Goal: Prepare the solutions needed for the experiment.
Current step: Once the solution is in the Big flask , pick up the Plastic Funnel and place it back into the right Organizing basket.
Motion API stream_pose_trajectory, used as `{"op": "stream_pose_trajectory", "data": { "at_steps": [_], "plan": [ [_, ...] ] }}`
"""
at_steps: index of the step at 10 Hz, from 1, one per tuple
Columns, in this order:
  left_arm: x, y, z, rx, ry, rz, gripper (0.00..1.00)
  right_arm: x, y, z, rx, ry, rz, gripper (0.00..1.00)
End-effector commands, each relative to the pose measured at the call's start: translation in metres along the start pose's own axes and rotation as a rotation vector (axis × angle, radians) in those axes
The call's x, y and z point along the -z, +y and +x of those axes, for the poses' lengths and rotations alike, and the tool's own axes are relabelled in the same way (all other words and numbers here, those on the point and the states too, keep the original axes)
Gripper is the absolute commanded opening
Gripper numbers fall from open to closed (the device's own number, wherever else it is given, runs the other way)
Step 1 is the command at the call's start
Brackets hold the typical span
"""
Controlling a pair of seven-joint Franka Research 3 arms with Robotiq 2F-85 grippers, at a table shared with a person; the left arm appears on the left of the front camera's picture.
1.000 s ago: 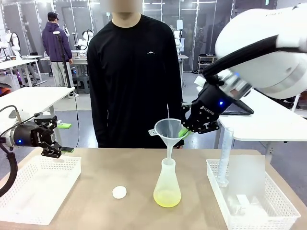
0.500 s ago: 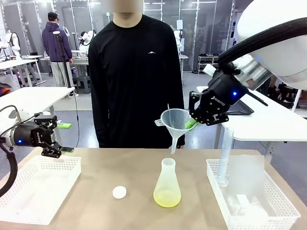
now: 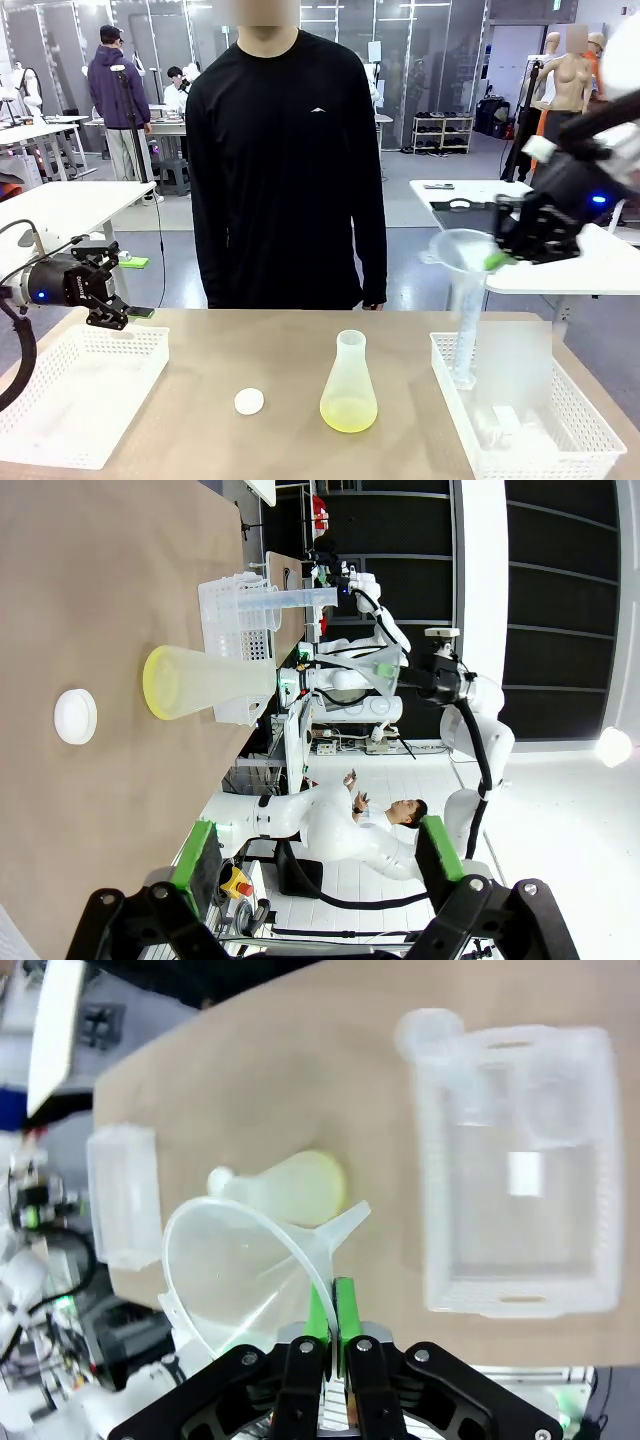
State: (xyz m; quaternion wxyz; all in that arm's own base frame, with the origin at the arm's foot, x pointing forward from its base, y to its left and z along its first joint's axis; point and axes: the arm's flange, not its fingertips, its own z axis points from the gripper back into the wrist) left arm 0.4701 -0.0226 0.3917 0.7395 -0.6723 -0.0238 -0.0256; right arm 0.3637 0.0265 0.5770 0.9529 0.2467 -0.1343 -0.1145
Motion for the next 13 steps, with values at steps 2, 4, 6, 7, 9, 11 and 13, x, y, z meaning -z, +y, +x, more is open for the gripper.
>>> {"op": "stream_pose_trajectory", "data": {
  "at_steps": [2, 4, 6, 7, 9, 11, 13],
  "plan": [
    [0.002, -0.001, 0.001, 0.008, -0.009, 0.014, 1.00, -0.022, -0.044, 0.003, 0.113, 0.029, -0.040, 0.00],
    [0.002, -0.001, 0.001, 0.008, -0.009, 0.014, 1.00, -0.020, -0.056, 0.005, 0.127, 0.051, -0.032, 0.00],
    [0.002, -0.001, 0.001, 0.008, -0.009, 0.014, 1.00, -0.001, -0.064, 0.005, 0.127, 0.094, -0.087, 0.00],
    [0.002, -0.001, 0.001, 0.008, -0.009, 0.014, 1.00, 0.016, -0.070, 0.006, 0.121, 0.121, -0.140, 0.00],
    [0.002, -0.001, 0.001, 0.008, -0.009, 0.014, 1.00, 0.053, -0.080, 0.004, 0.133, 0.156, -0.163, 0.00],
    [0.002, -0.001, 0.001, 0.008, -0.009, 0.014, 1.00, 0.086, -0.088, 0.001, 0.157, 0.191, -0.199, 0.00],
    [0.002, -0.001, 0.001, 0.008, -0.009, 0.014, 1.00, 0.114, -0.096, 0.003, 0.203, 0.183, -0.232, 0.00]
  ]
}}
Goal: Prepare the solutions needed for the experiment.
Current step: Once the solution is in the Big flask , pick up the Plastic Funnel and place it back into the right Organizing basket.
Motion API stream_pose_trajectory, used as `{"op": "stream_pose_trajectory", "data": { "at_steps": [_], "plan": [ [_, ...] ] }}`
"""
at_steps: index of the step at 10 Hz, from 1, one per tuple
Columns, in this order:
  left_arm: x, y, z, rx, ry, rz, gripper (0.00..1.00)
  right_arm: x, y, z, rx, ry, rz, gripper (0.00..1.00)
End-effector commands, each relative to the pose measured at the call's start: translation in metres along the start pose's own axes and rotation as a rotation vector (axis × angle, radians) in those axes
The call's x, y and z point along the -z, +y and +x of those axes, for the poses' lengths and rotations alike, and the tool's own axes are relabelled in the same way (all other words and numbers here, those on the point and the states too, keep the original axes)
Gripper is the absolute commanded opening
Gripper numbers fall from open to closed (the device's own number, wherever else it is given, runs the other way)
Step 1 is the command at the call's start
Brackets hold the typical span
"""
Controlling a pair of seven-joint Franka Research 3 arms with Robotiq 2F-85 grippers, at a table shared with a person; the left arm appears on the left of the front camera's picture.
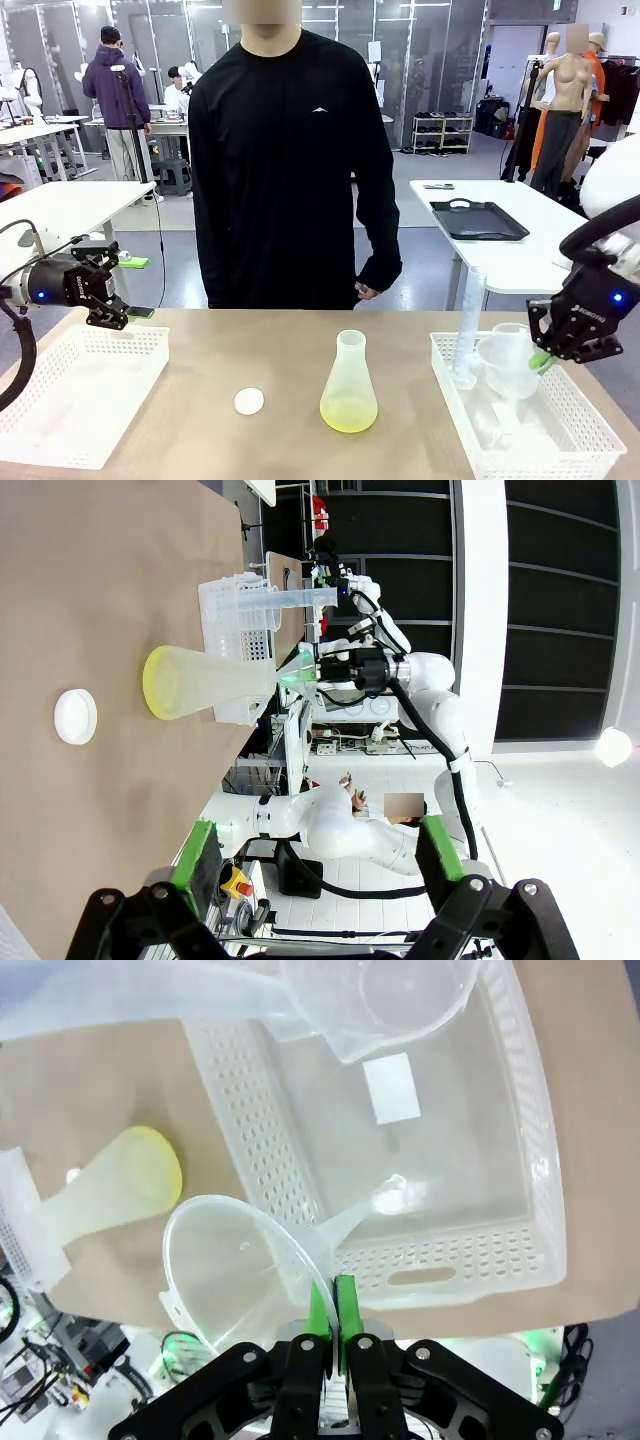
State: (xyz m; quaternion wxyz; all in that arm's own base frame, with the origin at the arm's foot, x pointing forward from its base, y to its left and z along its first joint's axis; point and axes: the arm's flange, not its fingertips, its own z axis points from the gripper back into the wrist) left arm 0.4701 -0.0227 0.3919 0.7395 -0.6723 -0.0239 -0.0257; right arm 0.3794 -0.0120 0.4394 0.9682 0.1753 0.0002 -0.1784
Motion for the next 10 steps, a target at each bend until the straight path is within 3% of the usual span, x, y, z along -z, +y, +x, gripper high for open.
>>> {"op": "stream_pose_trajectory", "data": {
  "at_steps": [1, 2, 3, 4, 5, 6, 7, 8, 10],
  "plan": [
    [0.002, -0.001, 0.001, 0.008, -0.009, 0.014, 1.00, 0.020, 0.007, 0.011, 0.056, -0.026, -0.028, 0.00],
    [0.002, -0.001, 0.001, 0.008, -0.009, 0.014, 1.00, 0.029, 0.008, 0.017, 0.097, -0.025, -0.038, 0.00],
    [0.002, -0.001, 0.001, 0.008, -0.009, 0.014, 1.00, 0.034, 0.008, 0.018, 0.105, -0.026, -0.055, 0.23],
    [0.002, -0.001, 0.001, 0.008, -0.009, 0.014, 1.00, 0.037, 0.008, 0.019, 0.108, -0.016, -0.051, 0.23],
    [0.002, -0.001, 0.001, 0.008, -0.009, 0.014, 1.00, 0.040, 0.008, 0.020, 0.112, -0.014, -0.044, 0.42],
    [0.002, -0.001, 0.001, 0.008, -0.009, 0.014, 1.00, 0.042, 0.009, 0.022, 0.111, -0.016, -0.043, 0.26],
    [0.002, -0.001, 0.001, 0.008, -0.009, 0.014, 1.00, 0.044, 0.012, 0.022, 0.120, -0.029, -0.068, 0.62],
    [0.002, -0.001, 0.001, 0.008, -0.009, 0.014, 1.00, 0.040, 0.001, 0.019, 0.082, 0.001, -0.034, 0.46],
    [0.002, -0.001, 0.001, 0.008, -0.009, 0.014, 1.00, 0.040, 0.001, 0.019, 0.082, 0.001, -0.034, 0.46]
  ]
}}
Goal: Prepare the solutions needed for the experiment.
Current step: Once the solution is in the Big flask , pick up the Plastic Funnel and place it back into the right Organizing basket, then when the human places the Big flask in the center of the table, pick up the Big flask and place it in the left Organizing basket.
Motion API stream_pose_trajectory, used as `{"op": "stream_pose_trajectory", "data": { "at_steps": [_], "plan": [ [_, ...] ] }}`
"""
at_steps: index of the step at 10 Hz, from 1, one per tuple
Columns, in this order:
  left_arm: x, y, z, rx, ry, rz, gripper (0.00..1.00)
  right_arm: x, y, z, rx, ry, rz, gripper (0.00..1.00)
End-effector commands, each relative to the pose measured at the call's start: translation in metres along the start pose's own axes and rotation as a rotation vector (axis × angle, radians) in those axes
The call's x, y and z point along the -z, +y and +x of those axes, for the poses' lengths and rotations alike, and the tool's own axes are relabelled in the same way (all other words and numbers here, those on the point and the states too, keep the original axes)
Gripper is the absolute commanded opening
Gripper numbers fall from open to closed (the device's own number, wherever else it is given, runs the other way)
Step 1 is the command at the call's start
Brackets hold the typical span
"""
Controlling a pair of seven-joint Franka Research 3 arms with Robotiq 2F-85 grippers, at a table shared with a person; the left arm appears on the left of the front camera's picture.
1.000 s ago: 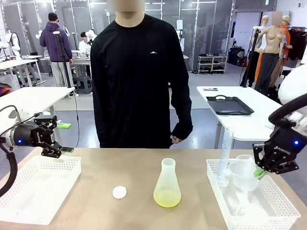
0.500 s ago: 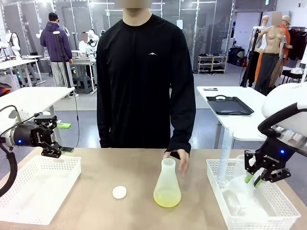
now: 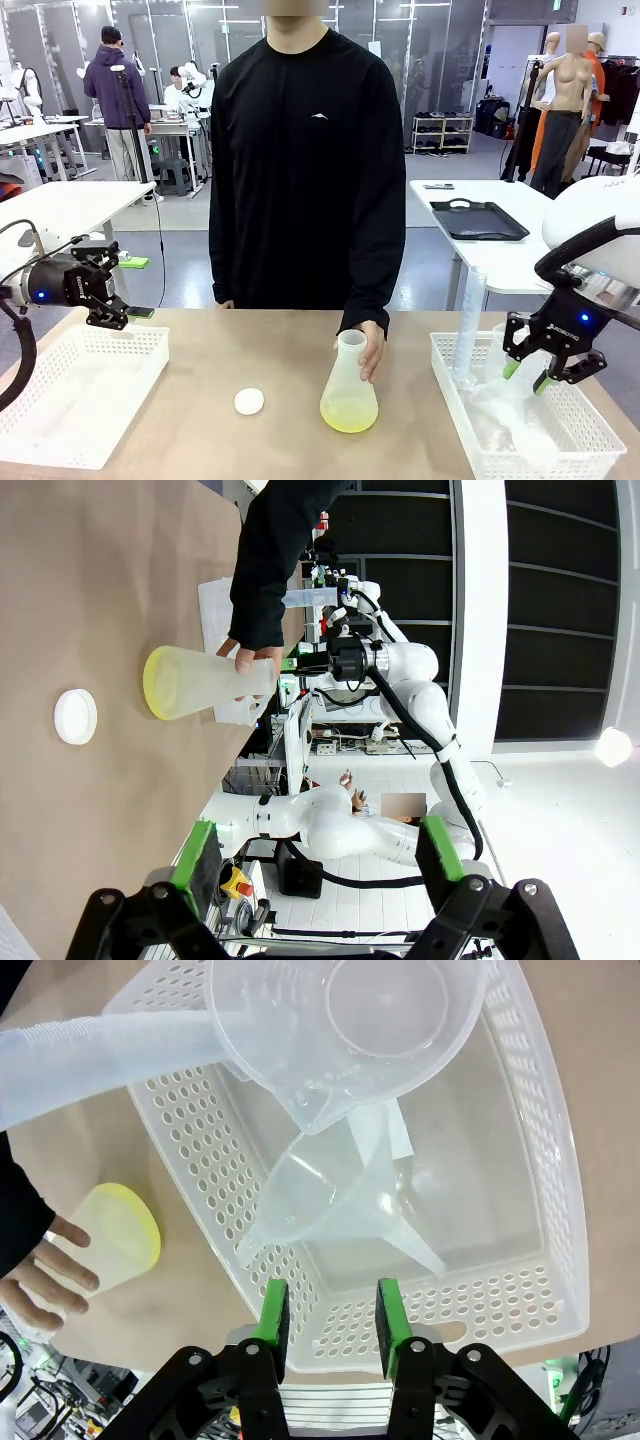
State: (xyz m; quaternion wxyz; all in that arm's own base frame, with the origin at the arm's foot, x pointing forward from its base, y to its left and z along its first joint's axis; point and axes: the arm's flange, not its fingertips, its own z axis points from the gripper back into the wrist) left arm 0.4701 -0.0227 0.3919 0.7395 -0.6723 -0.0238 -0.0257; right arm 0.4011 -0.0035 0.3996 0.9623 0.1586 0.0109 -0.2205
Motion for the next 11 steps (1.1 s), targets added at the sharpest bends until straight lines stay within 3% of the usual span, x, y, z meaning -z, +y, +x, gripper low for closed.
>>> {"op": "stream_pose_trajectory", "data": {
  "at_steps": [1, 11],
  "plan": [
    [0.0016, -0.0009, 0.0005, 0.008, -0.009, 0.014, 1.00, -0.0012, -0.0002, -0.0009, -0.005, 0.001, 0.000, 0.46],
    [0.0016, -0.0009, 0.0005, 0.008, -0.009, 0.014, 1.00, -0.0012, -0.0002, -0.0009, -0.005, 0.001, 0.000, 0.46]
  ]
}}
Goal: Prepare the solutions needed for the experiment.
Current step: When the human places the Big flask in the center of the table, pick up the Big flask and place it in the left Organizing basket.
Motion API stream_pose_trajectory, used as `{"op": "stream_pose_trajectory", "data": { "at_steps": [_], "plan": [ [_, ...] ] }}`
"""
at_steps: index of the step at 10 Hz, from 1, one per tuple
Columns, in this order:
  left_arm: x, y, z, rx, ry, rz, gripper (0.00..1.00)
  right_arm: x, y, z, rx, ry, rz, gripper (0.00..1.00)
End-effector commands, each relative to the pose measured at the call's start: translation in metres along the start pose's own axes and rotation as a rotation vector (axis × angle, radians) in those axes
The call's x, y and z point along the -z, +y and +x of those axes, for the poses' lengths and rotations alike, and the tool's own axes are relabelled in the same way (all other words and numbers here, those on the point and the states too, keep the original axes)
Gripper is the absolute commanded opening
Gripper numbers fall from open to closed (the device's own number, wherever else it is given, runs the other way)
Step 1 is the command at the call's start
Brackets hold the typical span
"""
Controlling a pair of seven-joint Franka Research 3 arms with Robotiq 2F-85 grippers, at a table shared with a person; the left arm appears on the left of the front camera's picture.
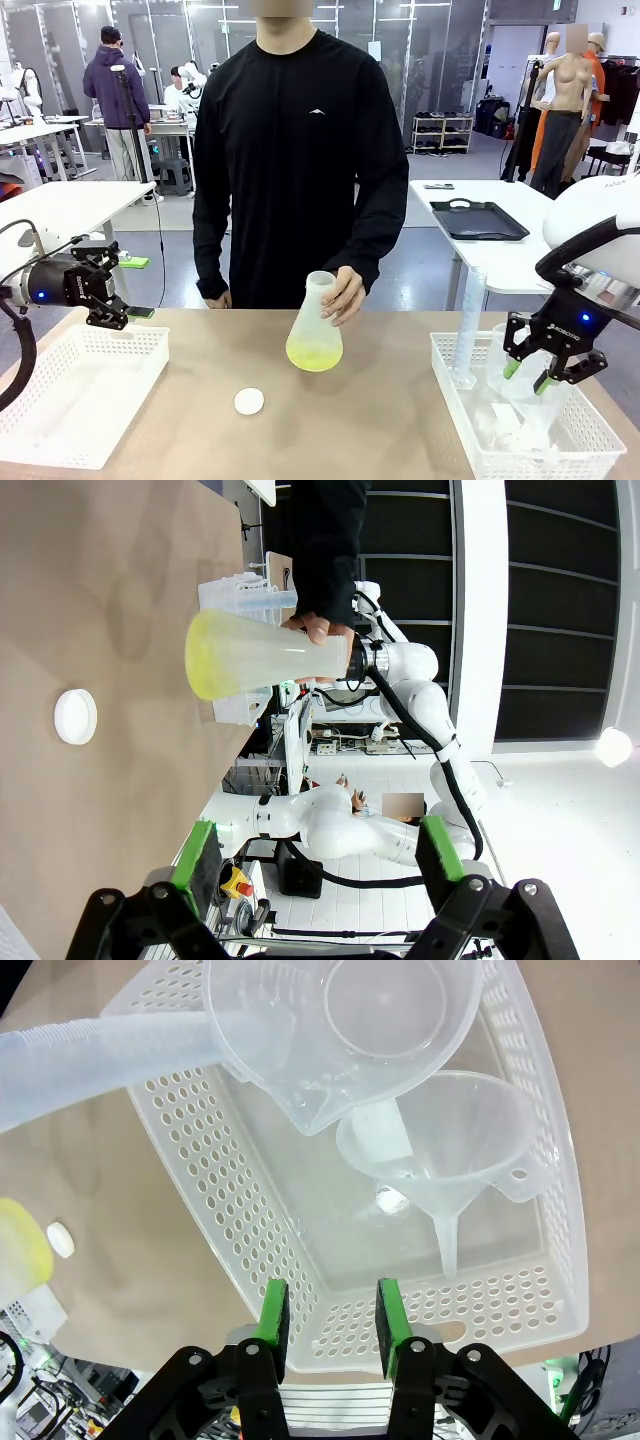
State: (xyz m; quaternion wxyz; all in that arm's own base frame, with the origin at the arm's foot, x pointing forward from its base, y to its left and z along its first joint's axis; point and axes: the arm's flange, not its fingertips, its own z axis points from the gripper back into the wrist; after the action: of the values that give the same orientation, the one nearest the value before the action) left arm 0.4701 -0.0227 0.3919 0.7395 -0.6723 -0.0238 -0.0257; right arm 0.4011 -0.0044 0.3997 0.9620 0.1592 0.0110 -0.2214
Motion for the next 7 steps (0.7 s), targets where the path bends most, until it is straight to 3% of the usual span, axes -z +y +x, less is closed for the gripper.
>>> {"op": "stream_pose_trajectory", "data": {
  "at_steps": [1, 3, 5, 7],
  "plan": [
    [0.002, -0.001, 0.001, 0.008, -0.009, 0.014, 1.00, 0.000, 0.000, 0.000, 0.000, 0.000, 0.000, 0.46],
    [0.002, -0.001, 0.001, 0.008, -0.009, 0.014, 1.00, -0.029, 0.015, -0.042, -0.188, -0.084, 0.234, 0.46],
    [0.002, -0.001, 0.001, 0.008, -0.009, 0.014, 1.00, -0.046, 0.024, -0.061, -0.299, -0.173, 0.394, 0.46],
    [0.002, -0.001, 0.001, 0.008, -0.009, 0.014, 1.00, -0.053, 0.030, -0.053, -0.384, -0.090, 0.568, 0.46]
  ]
}}
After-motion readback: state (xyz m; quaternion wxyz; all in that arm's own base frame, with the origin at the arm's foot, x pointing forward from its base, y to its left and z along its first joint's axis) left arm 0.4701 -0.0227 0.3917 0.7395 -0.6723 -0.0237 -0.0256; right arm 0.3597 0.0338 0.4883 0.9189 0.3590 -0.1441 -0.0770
